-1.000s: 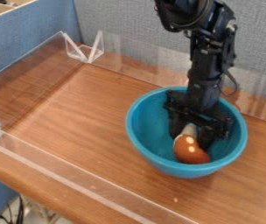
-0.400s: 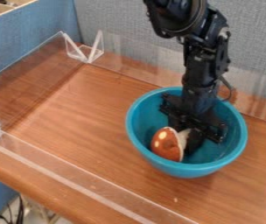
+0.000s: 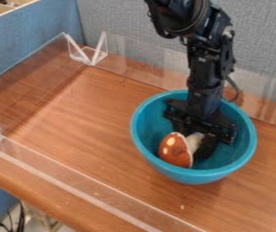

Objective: Remove the mushroom from inside the blue bowl and put it on the table

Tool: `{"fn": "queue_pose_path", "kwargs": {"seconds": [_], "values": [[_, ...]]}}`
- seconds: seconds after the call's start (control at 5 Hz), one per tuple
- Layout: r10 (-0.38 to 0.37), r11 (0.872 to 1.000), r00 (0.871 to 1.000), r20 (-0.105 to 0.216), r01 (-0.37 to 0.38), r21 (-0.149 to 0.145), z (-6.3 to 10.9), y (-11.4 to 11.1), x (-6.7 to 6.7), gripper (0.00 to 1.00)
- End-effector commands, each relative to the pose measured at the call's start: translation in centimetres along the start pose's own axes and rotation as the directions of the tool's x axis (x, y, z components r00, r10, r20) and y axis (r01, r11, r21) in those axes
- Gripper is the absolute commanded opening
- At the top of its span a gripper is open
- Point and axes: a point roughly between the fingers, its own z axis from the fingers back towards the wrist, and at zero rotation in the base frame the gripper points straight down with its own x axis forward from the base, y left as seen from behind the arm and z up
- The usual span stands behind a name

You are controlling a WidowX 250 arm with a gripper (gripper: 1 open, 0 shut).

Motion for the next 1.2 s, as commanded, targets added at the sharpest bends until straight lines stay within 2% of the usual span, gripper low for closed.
{"fn": "queue_pose_path", "kwargs": {"seconds": [0.0,0.2,0.4,0.8,1.0], "values": [[0.120,0.993,0.993,0.005,-0.120,-0.007,0.2,1.7,0.1,0.00],[0.137,0.991,0.991,0.006,-0.137,-0.010,1.2,2.1,-0.4,1.00],[0.151,0.989,0.989,0.006,-0.151,-0.011,2.1,2.5,-0.7,0.00],[0.199,0.980,0.980,0.009,-0.199,-0.017,3.0,1.0,0.9,0.00],[0.185,0.983,0.983,0.009,-0.185,-0.016,1.8,0.3,1.7,0.00]]}}
